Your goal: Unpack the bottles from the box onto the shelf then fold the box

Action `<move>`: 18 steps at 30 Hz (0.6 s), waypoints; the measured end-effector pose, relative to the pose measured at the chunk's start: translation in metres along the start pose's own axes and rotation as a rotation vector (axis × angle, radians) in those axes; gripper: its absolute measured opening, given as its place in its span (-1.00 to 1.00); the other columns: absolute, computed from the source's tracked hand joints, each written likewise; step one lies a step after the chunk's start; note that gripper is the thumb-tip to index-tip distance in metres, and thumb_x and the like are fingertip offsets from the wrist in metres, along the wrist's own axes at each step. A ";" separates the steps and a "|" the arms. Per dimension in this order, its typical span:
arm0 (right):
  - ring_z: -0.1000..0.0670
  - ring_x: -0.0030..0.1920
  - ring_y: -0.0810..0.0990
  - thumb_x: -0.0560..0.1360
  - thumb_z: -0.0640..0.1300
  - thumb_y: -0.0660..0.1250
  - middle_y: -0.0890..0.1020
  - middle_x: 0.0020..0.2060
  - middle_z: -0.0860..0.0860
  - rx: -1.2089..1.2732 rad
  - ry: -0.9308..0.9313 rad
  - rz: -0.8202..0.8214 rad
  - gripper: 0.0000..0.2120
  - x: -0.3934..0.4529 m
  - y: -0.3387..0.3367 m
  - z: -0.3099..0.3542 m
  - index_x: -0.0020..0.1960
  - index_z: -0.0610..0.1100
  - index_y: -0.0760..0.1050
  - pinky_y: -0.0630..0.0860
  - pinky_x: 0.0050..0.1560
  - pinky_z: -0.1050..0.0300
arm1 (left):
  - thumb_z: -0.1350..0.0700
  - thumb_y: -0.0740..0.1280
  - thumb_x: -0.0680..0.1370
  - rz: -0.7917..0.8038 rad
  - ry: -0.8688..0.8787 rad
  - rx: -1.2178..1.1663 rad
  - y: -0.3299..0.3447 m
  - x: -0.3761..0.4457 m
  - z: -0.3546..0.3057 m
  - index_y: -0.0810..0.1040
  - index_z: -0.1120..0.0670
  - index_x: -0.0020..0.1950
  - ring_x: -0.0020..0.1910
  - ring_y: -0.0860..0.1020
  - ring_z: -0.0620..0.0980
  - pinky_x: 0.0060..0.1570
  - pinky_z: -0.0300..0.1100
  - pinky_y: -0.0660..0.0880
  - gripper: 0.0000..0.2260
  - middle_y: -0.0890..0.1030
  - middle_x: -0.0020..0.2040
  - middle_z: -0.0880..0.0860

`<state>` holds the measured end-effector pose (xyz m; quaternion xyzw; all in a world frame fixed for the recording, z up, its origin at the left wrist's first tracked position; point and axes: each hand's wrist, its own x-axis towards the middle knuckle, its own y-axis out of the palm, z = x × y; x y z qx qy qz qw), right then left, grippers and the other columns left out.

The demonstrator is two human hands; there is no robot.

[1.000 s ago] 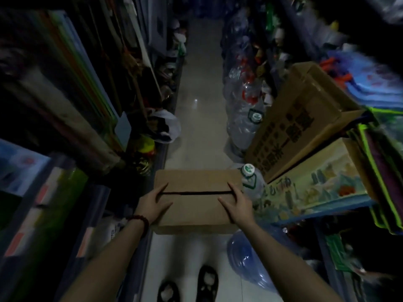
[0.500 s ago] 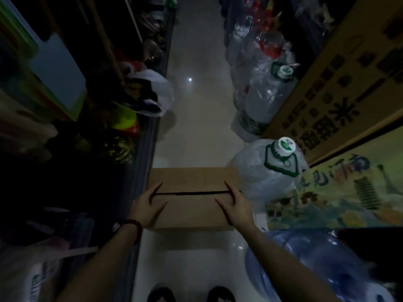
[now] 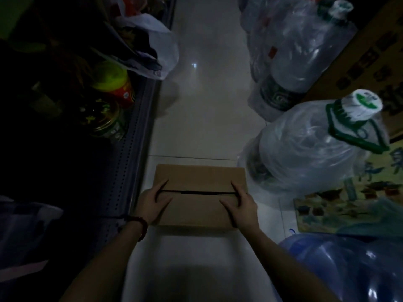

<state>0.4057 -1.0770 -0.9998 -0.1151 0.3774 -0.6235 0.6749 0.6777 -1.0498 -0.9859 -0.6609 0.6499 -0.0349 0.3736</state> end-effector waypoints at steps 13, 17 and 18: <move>-0.22 0.41 0.28 0.46 0.10 0.39 0.24 0.45 -0.18 -0.097 0.016 -0.021 -0.38 0.005 0.007 0.002 0.46 0.09 0.28 0.33 0.39 -0.11 | 0.01 0.33 0.54 -0.140 -0.032 0.184 0.016 0.007 0.008 0.36 -0.08 0.43 0.42 0.26 0.22 0.38 0.01 0.28 -0.55 0.18 0.49 0.23; -0.24 0.46 0.18 0.45 0.11 0.38 0.22 0.47 -0.20 -0.246 0.006 0.004 -0.40 -0.002 -0.036 0.044 0.42 -0.01 0.34 0.31 0.36 -0.08 | 0.10 0.36 0.51 -0.160 0.055 0.382 -0.016 -0.001 -0.042 0.51 0.09 0.28 0.28 0.42 0.21 0.22 -0.01 0.42 -0.65 0.35 0.39 0.21; -0.23 0.43 0.25 0.46 0.07 0.39 0.29 0.43 -0.20 -0.229 -0.008 -0.009 -0.44 -0.004 -0.049 0.056 0.40 -0.06 0.36 0.32 0.34 -0.05 | 0.12 0.36 0.51 -0.151 0.060 0.372 -0.026 -0.005 -0.057 0.53 0.13 0.24 0.21 0.47 0.19 0.17 -0.06 0.44 -0.69 0.42 0.32 0.20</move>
